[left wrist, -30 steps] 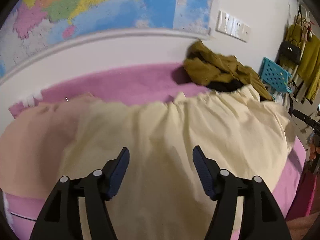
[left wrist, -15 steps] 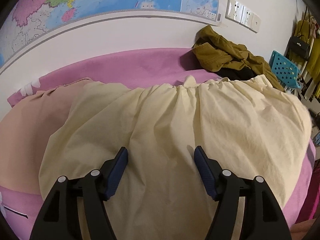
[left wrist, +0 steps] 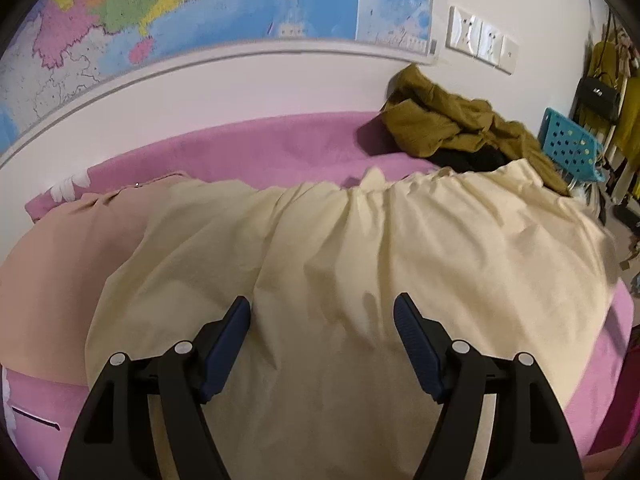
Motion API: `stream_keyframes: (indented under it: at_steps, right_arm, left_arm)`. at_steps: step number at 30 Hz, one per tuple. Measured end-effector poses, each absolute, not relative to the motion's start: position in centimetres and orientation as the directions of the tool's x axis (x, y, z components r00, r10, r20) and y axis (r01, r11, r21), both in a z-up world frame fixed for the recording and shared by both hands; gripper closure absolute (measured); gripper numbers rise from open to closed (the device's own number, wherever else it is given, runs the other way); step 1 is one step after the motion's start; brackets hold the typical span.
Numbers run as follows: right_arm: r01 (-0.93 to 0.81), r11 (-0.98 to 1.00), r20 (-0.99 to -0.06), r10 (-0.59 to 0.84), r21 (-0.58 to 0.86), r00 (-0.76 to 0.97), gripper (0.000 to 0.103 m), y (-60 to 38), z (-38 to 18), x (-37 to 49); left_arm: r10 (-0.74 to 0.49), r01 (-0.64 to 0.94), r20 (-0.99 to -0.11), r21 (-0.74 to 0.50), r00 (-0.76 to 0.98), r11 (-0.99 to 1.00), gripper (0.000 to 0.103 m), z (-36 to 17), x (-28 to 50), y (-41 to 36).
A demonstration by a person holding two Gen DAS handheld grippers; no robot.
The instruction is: Fold large clothes
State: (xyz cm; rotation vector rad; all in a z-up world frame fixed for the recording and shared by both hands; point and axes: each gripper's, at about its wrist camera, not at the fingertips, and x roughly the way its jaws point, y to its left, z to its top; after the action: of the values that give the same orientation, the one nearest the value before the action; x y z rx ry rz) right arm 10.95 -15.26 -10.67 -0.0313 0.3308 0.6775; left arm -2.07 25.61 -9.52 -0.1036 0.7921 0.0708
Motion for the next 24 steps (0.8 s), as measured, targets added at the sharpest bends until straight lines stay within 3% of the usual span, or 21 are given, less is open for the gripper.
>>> stream_keyframes:
  at_steps: [4, 7, 11, 18, 24]
  right_arm:
    - [-0.595, 0.803, -0.445, 0.543, 0.027, 0.712, 0.067, -11.5, -13.1, 14.4]
    - [-0.557, 0.828, -0.492, 0.512, 0.065, 0.704, 0.074, -11.1, -14.5, 16.9]
    - [-0.553, 0.828, -0.477, 0.525, 0.092, 0.705, 0.069, -11.1, -13.7, 16.1]
    - [-0.641, 0.761, -0.332, 0.634, 0.103, 0.698, 0.055, -11.0, -10.5, 10.3]
    - [-0.732, 0.678, -0.423, 0.684, 0.069, 0.594, 0.056, -6.6, -12.1, 9.9]
  left_arm:
    - [0.022, -0.094, -0.711, -0.062, 0.703, 0.994, 0.029, -9.7, -2.4, 25.3]
    - [0.036, -0.109, -0.725, -0.055, 0.688, 0.992, 0.029, -10.6, -2.0, 25.7]
    - [0.045, -0.118, -0.723, -0.051, 0.689, 0.992, 0.029, -10.6, -2.1, 25.8]
    - [0.038, -0.102, -0.68, -0.054, 0.732, 0.993, 0.027, -8.5, -4.9, 25.0]
    - [0.0, -0.065, -0.7, -0.066, 0.714, 0.996, 0.025, -9.7, -5.4, 23.7]
